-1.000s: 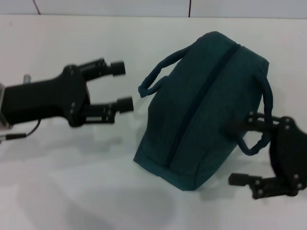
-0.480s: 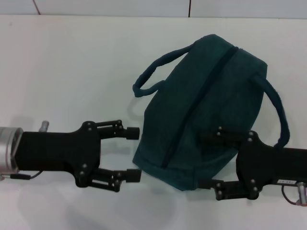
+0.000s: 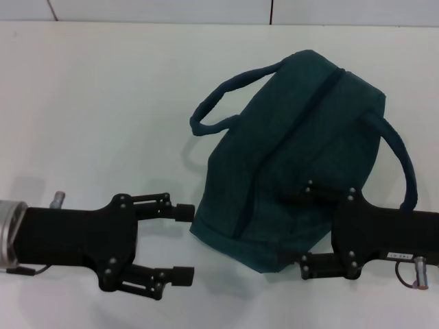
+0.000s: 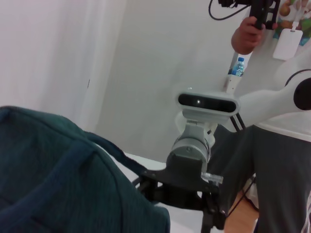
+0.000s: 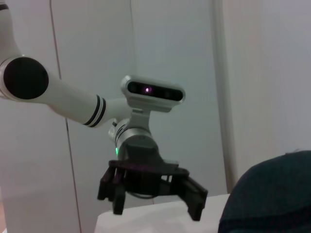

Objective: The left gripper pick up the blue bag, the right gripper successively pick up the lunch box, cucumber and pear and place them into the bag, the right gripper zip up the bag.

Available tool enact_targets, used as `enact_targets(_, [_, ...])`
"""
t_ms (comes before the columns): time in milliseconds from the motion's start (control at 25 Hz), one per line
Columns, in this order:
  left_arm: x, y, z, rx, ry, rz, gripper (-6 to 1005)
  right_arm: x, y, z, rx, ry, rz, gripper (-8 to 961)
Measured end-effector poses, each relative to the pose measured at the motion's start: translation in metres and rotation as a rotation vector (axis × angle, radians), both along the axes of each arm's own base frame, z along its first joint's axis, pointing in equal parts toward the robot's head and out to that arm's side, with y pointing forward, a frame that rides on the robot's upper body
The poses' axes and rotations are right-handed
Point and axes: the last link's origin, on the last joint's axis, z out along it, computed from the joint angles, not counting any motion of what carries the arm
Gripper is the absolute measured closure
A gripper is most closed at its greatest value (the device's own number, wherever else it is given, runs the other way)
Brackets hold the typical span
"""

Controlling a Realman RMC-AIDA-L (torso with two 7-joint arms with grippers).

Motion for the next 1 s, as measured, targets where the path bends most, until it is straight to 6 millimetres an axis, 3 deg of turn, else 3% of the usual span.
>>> enact_targets(1000, [0.0001,-0.0028,0.0011,0.015,-0.019,-0.006,106,-0.0025,0.0015,0.0018,0.003,-0.001,0.016,115])
